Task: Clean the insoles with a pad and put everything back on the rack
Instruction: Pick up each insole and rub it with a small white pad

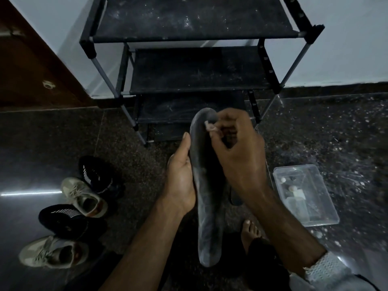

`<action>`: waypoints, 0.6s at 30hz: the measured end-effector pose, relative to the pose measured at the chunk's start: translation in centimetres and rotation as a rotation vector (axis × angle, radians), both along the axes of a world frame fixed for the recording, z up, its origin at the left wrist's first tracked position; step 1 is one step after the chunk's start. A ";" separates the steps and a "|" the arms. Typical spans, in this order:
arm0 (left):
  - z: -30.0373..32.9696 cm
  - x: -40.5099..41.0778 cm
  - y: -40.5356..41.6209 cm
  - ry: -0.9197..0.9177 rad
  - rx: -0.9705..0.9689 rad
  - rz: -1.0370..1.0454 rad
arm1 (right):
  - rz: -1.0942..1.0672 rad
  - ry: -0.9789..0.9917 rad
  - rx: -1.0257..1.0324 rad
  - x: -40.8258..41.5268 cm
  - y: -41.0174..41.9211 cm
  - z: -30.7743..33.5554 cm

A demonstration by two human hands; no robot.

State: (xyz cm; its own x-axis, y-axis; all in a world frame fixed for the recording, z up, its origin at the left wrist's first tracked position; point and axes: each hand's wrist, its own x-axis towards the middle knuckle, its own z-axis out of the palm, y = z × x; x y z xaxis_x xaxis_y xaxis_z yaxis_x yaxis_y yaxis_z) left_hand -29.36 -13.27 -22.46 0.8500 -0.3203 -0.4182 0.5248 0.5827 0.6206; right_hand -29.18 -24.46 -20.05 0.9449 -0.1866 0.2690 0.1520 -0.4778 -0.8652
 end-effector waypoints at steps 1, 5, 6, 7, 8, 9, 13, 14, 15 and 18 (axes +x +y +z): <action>0.1 0.0 0.0 0.008 0.012 -0.005 | -0.023 0.006 -0.001 0.1 -0.4 0.0; -0.1 0.0 0.2 -0.004 0.009 -0.007 | -0.029 0.008 -0.004 0.1 -0.1 -0.1; -0.2 0.0 0.2 -0.011 0.000 -0.008 | -0.021 0.003 -0.006 0.0 0.1 -0.1; -0.3 0.0 0.2 -0.020 -0.004 -0.015 | -0.012 -0.004 -0.004 -0.1 0.3 -0.1; -0.2 -0.1 0.2 -0.027 -0.003 -0.023 | -0.004 -0.009 0.001 -0.2 0.4 -0.1; -0.2 -0.1 0.2 -0.033 0.003 -0.029 | 0.008 -0.012 0.009 -0.3 0.6 -0.1; -0.3 0.4 0.6 -0.043 0.012 -0.003 | 0.121 -0.030 0.041 -0.9 1.9 0.0; -0.4 0.5 0.7 -0.034 0.010 0.021 | 0.154 -0.027 0.051 -1.0 2.2 0.0; -0.5 0.6 0.8 -0.025 0.004 0.039 | 0.181 -0.015 0.069 -1.0 2.2 0.1; -0.4 0.6 1.0 -0.002 -0.032 0.054 | 0.196 0.033 0.173 -0.8 1.9 0.0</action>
